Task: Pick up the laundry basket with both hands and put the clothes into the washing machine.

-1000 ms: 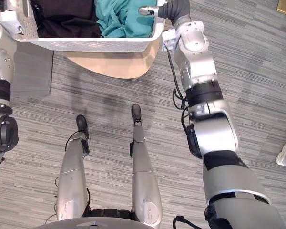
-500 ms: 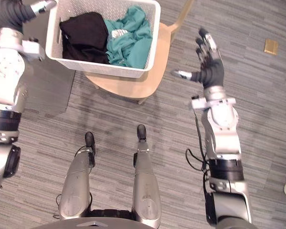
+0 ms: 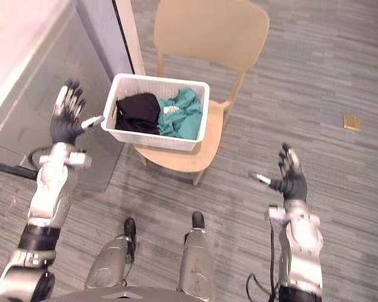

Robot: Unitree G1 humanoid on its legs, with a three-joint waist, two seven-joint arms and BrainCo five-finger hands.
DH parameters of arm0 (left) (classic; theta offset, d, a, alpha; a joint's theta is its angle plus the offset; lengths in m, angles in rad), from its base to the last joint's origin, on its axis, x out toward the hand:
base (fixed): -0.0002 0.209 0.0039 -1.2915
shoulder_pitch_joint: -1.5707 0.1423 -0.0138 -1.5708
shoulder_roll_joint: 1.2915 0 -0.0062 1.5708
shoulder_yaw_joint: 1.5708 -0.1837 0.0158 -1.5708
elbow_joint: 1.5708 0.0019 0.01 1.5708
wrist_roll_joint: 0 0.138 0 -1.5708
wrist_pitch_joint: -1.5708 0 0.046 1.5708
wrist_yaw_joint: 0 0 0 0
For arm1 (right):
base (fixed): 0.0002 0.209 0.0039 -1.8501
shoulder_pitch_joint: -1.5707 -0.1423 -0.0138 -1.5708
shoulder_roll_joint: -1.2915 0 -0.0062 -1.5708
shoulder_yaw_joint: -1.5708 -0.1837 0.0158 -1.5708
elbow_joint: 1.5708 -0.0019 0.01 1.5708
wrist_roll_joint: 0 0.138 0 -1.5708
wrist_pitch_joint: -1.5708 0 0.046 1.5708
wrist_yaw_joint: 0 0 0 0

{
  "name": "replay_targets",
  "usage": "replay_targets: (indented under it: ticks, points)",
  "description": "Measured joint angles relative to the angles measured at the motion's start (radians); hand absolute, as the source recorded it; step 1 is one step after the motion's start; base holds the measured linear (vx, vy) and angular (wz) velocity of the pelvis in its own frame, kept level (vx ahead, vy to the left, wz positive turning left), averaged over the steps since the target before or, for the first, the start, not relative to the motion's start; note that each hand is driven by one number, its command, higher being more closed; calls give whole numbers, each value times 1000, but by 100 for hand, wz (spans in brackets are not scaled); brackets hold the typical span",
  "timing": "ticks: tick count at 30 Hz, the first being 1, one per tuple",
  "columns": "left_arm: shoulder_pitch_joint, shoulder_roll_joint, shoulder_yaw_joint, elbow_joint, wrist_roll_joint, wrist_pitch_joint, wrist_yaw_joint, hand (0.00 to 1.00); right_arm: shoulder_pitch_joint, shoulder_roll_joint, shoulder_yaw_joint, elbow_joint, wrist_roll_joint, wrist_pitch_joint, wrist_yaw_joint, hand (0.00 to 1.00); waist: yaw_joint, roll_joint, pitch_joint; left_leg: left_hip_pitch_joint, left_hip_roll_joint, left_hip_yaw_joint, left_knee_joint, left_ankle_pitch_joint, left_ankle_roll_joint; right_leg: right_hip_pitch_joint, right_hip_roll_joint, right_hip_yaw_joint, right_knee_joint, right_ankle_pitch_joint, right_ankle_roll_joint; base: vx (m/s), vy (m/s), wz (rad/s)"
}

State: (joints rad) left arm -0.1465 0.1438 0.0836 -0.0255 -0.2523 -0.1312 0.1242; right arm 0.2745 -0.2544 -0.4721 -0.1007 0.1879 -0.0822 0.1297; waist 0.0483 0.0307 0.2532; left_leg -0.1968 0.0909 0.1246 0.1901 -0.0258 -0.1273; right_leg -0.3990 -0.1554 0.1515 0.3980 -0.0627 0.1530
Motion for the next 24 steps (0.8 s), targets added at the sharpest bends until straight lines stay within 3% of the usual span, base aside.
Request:
replay_targets:
  ticks: [4, 9, 12, 16, 19, 24]
  points:
    - [218, -113, 90, 10, 1, -1, -5, 0, 161, 107, -16, 62, -16, 2, 15, 0, 1, 17, -63, 91, -3, 9, -52, 1, 0, 66, -3, -2, -2, -25, 1, 74, -7, -7]
    - [317, -212, 121, 347, 17, 11, -47, 0, 220, 161, 94, 342, -25, 29, 61, 0, 0, 9, -150, 170, -4, 19, -69, -15, 5, 144, -3, 1, -15, -39, 5, 39, 11, -10]
    - [319, -222, 171, 626, 21, 30, -73, 0, 150, 169, 138, 615, -16, 44, 80, 0, -5, 13, -183, 213, 4, 46, -79, -27, 7, 180, -2, -2, -43, -38, 2, -6, 27, -25]
    - [309, -233, 350, 968, 20, 60, -75, 0, 65, 193, 99, 914, 24, 41, 71, 0, -16, 16, -227, 254, 5, 54, -143, -23, 13, 230, -2, -3, -134, 3, 0, 7, 24, -8]
    - [306, -230, 439, 1045, 20, 91, -85, 0, 19, 188, 31, 1056, 16, 45, 64, 0, -15, 13, -245, 283, 2, 34, -180, -18, 19, 295, -8, -25, -214, 32, -1, 44, 33, 20]
    - [306, -201, 433, 1102, 20, 98, -107, 0, -15, 169, 19, 1151, 3, 47, 63, 0, -17, 13, -256, 302, -11, -45, -180, -15, 15, 367, -20, -68, -262, 43, 2, 49, 18, 27]
